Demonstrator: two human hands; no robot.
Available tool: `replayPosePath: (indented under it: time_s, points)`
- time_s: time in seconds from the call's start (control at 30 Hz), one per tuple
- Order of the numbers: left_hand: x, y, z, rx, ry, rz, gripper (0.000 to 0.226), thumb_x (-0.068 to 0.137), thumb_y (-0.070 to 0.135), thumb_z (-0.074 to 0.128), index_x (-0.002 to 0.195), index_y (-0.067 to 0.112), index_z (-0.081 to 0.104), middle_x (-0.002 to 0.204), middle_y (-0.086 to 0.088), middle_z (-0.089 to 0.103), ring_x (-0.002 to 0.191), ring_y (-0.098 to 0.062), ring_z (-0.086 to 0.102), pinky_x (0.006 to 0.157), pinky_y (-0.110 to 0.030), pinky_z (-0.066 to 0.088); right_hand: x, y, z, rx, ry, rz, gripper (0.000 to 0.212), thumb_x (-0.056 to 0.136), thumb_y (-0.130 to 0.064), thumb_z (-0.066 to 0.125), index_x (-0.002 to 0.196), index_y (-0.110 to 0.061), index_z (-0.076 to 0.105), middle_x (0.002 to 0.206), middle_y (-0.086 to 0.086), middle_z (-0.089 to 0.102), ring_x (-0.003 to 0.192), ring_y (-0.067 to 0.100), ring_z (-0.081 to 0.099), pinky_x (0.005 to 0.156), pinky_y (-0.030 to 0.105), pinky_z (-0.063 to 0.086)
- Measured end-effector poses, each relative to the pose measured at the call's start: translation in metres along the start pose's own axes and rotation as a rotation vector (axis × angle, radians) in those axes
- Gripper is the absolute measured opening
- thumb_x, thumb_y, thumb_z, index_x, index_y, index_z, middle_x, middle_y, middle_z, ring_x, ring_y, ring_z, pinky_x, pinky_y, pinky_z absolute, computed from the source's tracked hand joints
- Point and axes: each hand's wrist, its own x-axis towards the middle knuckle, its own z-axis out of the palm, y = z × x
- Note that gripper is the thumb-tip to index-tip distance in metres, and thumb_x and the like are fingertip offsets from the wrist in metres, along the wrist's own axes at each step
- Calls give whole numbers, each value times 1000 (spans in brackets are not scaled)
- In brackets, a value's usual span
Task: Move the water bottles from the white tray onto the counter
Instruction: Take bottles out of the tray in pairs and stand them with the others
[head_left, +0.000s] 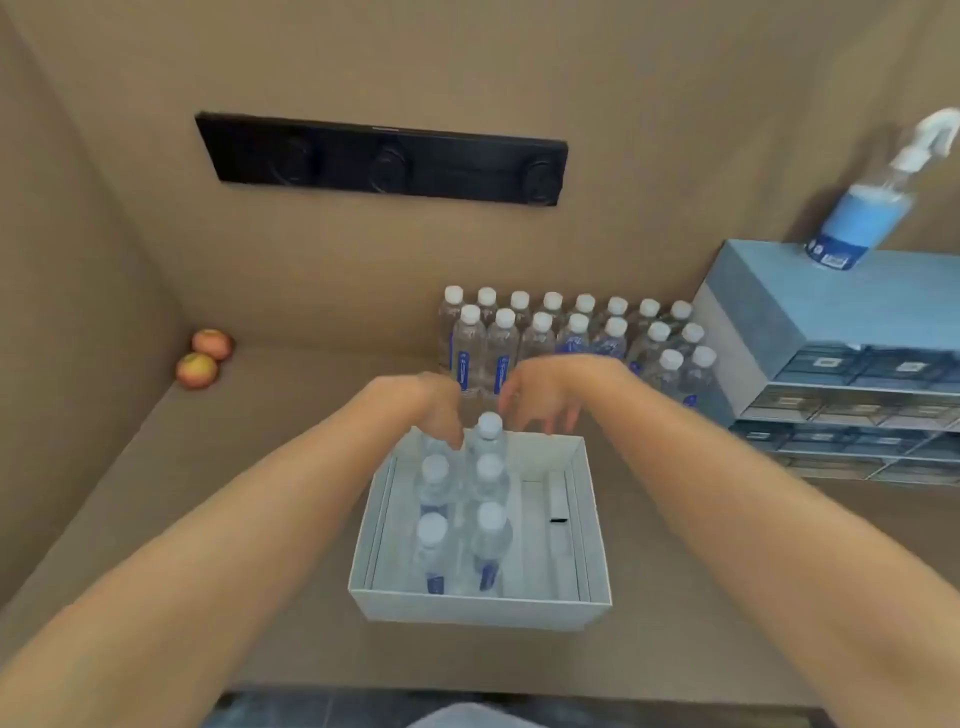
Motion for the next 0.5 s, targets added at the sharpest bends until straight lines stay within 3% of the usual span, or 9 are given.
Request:
replayPosePath:
  time_s: [0.1,0.17,0.27,0.33,0.37,0.43,0.5]
  points:
    - [5,-10,17,-29,176,45,37,82,17,62,118,9,57,118,-15,58,92,-31,58,61,-31,46,21,4,29,35,125,-30,26,87,-23,61,113,-19,61,97,1,64,79,23,69,64,36,63]
    - [13,-19,31,-113,224,81,33,80,11,60,113,11,58,114,-14,57,103,-34,58,74,-35,45,31,5,51,165,214,-107,26,88,-23,66,114,-20,61,99,-1,60,83,24,63,61,36,58]
    - [18,-33,42,-211,303,129,20,78,11,69,99,14,70,96,-6,64,99,-30,62,73,-30,43,38,11,67,282,404,-231,20,84,-19,76,101,-12,69,97,4,65,89,22,56,78,36,50]
    - [19,-41,45,-274,343,148,20,76,15,78,95,15,74,92,-3,68,94,-25,62,74,-28,45,37,10,69,216,438,-259,12,83,-17,77,81,-14,66,89,6,61,85,22,53,74,32,42]
    - [17,-43,42,-283,346,160,20,75,17,80,94,15,75,92,-2,69,92,-24,62,74,-29,47,34,9,65,165,431,-271,20,84,-16,76,71,-17,60,86,6,56,83,23,51,72,31,39]
    - [11,-47,22,-283,356,186,17,73,19,81,89,17,75,84,2,69,83,-19,61,68,-26,46,21,9,43,102,428,-313,31,85,-16,73,65,-20,50,80,2,49,81,24,48,72,30,36]
    - [0,-46,-13,-269,408,216,12,70,21,83,80,21,75,72,6,70,71,-14,64,61,-24,46,0,12,6,51,486,-354,23,84,-15,73,67,-18,58,78,0,51,79,23,50,70,30,37]
